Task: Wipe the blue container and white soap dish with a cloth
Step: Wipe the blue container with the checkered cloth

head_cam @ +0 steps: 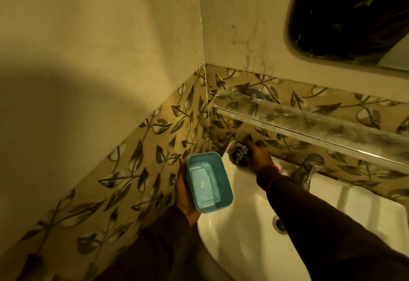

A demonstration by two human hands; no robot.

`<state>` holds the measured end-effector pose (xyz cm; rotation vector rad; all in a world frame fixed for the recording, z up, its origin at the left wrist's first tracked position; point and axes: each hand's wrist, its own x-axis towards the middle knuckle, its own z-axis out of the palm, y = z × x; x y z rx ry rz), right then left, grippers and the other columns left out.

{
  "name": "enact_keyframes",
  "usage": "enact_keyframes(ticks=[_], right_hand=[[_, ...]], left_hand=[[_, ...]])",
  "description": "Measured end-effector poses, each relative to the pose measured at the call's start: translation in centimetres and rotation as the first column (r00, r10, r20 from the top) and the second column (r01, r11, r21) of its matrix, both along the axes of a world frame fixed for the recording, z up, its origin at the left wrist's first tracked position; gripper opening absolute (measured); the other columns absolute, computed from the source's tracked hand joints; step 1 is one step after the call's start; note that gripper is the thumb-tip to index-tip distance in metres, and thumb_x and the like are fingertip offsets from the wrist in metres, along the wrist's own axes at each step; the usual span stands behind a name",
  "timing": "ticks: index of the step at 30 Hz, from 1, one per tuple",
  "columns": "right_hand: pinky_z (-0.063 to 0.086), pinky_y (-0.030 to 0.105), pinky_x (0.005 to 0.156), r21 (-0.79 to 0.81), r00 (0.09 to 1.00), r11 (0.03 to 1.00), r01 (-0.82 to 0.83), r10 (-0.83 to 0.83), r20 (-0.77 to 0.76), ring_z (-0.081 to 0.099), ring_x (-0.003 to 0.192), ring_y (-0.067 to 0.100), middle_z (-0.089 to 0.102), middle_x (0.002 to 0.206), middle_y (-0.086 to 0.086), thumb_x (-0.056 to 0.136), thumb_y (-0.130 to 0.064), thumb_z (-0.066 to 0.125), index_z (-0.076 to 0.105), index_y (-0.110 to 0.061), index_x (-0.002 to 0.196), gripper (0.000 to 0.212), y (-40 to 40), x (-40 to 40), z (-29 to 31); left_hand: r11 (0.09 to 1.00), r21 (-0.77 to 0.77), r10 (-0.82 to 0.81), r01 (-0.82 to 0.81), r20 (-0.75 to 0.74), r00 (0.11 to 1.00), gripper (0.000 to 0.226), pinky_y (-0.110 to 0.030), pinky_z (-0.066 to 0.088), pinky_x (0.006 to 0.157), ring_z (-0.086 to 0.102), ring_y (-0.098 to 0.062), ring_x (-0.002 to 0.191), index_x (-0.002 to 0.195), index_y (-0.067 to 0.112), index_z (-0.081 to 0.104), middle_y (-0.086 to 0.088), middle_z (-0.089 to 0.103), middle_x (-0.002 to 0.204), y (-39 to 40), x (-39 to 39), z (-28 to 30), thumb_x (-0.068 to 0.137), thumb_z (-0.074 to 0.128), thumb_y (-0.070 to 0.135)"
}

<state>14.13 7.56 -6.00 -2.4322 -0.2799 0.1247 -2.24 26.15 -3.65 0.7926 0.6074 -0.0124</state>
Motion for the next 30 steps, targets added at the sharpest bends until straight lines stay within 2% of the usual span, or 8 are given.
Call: enact_keyframes(ticks=[3,6,8,13,17,21,26,30], right_hand=[[0.054,0.033,0.076,0.236,0.997,0.97,0.066,-0.073,0.018,0.061,0.093,0.027,0.06,0.116,0.014,0.081,-0.027,0.066,0.049,-0.024,0.126,0.049,-1.6,-3.0,3.0],[0.053,0.029,0.076,0.429,0.984,0.902,0.049,-0.117,0.133,0.063,0.087,0.008,0.066,0.099,-0.005,0.076,-0.043,0.063,0.053,-0.034,0.111,0.038,-3.5,-6.6,6.5],[0.05,0.021,0.075,0.458,0.949,0.889,-0.025,-0.123,0.289,0.057,0.087,-0.003,0.06,0.097,-0.008,0.075,-0.041,0.064,0.054,-0.032,0.109,0.037,-4.9,-8.8,9.1],[0.05,0.026,0.074,0.034,0.893,0.964,-0.264,0.231,0.387,0.049,0.089,0.007,0.053,0.1,-0.006,0.073,-0.041,0.063,0.051,-0.027,0.105,0.037,-6.6,-12.7,14.3],[0.045,0.041,0.085,-0.487,0.807,0.854,-0.18,0.411,0.424,0.059,0.101,0.031,0.065,0.107,0.011,0.081,-0.034,0.058,0.062,-0.015,0.106,0.032,-6.9,-13.5,14.3],[0.046,0.043,0.079,-0.46,0.835,0.888,-0.03,0.275,0.477,0.063,0.087,0.036,0.069,0.091,0.014,0.079,-0.023,0.065,0.068,-0.011,0.093,0.019,-7.8,-13.3,15.3],[0.047,0.039,0.077,-0.266,0.847,0.936,-0.229,0.327,0.42,0.061,0.082,0.029,0.068,0.083,0.009,0.077,-0.024,0.067,0.067,-0.015,0.082,0.01,-9.6,-13.6,16.5],[0.047,0.04,0.074,-0.236,0.855,0.972,0.02,0.106,0.508,0.059,0.085,0.032,0.066,0.092,0.012,0.076,-0.027,0.07,0.065,-0.012,0.092,0.023,-11.0,-13.5,17.1]], left_hand=[[0.999,-0.048,0.022,-0.02,0.053,0.998,0.052,-0.036,0.061,0.067,0.077,-0.012,0.078,0.117,0.027,0.061,0.002,0.074,0.104,-0.8,0.6,0.9,0.09,0.044,0.068],[0.981,-0.194,0.028,0.0,0.138,0.99,0.061,-0.041,0.063,0.069,0.077,-0.023,0.085,0.127,0.024,0.06,-0.004,0.079,0.101,-2.1,0.9,0.9,0.099,0.024,0.064],[0.975,-0.217,-0.011,0.047,0.164,0.986,0.066,-0.048,0.061,0.077,0.075,-0.029,0.096,0.122,0.022,0.071,-0.01,0.075,0.115,-3.5,0.9,0.8,0.097,0.031,0.068],[0.94,-0.248,-0.178,0.234,0.227,0.957,0.077,-0.064,0.05,0.096,0.065,-0.044,0.117,0.133,0.023,0.064,-0.022,0.066,0.133,-9.0,0.9,2.1,0.087,0.037,0.079],[0.914,-0.248,-0.265,0.321,0.237,0.935,0.079,-0.066,0.051,0.092,0.067,-0.045,0.112,0.124,0.025,0.071,-0.023,0.069,0.126,-13.6,0.6,3.8,0.082,0.04,0.083],[0.923,-0.209,-0.284,0.322,0.193,0.939,0.076,-0.065,0.049,0.098,0.064,-0.046,0.117,0.121,0.022,0.073,-0.023,0.071,0.124,-16.4,0.4,5.4,0.08,0.047,0.081],[0.913,-0.242,-0.275,0.327,0.225,0.935,0.07,-0.059,0.057,0.085,0.071,-0.044,0.105,0.113,0.017,0.077,-0.025,0.072,0.119,-17.4,0.4,6.2,0.083,0.05,0.074],[0.901,-0.224,-0.31,0.371,0.264,0.913,0.07,-0.055,0.059,0.086,0.069,-0.04,0.11,0.112,0.023,0.078,-0.02,0.072,0.123,-18.6,0.8,7.8,0.089,0.038,0.075]])
